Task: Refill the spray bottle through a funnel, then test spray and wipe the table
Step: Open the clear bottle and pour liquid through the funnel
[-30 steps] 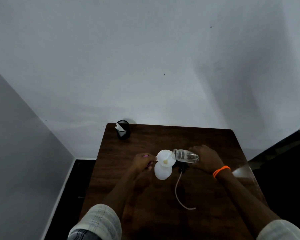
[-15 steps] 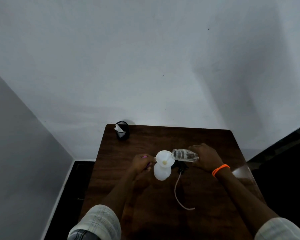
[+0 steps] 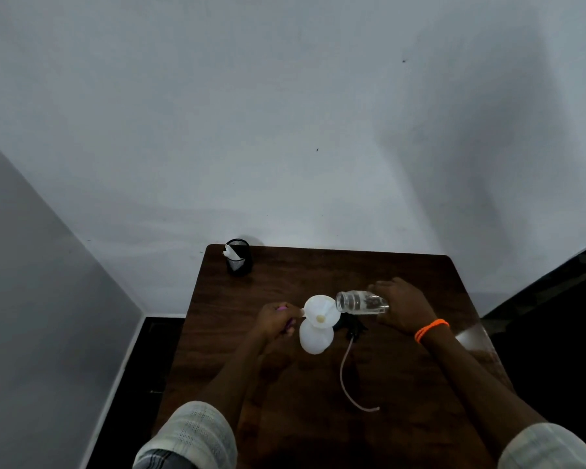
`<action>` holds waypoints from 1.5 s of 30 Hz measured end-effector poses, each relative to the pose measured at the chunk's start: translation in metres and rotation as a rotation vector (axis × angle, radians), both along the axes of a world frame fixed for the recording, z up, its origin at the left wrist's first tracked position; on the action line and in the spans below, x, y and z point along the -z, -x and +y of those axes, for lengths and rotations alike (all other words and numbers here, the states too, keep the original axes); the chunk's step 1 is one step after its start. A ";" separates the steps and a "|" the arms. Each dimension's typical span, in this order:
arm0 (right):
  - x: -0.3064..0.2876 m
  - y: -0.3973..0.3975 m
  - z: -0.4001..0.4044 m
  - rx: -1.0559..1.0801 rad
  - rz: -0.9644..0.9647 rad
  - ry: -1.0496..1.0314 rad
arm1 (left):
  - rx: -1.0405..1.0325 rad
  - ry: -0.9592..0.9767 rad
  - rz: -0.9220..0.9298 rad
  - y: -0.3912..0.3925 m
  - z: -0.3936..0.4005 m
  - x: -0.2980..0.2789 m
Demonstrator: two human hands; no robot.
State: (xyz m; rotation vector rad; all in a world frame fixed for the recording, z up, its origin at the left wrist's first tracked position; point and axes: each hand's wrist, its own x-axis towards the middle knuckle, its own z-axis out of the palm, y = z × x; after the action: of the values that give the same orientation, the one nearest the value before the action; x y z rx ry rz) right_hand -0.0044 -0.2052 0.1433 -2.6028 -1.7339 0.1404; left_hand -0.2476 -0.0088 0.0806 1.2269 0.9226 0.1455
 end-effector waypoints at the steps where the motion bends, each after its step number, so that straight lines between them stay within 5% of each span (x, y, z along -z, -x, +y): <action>1: 0.001 -0.001 0.000 0.003 -0.004 0.009 | 0.000 -0.002 0.000 0.000 0.000 0.000; 45: -0.020 -0.003 0.006 -0.015 -0.056 -0.017 | -0.016 0.011 -0.021 0.003 -0.006 -0.004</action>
State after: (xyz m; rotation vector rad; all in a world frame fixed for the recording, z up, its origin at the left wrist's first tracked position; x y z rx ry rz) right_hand -0.0010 -0.1995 0.1630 -2.6073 -1.7640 0.0528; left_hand -0.2505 -0.0146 0.0849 1.2066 0.9137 0.1654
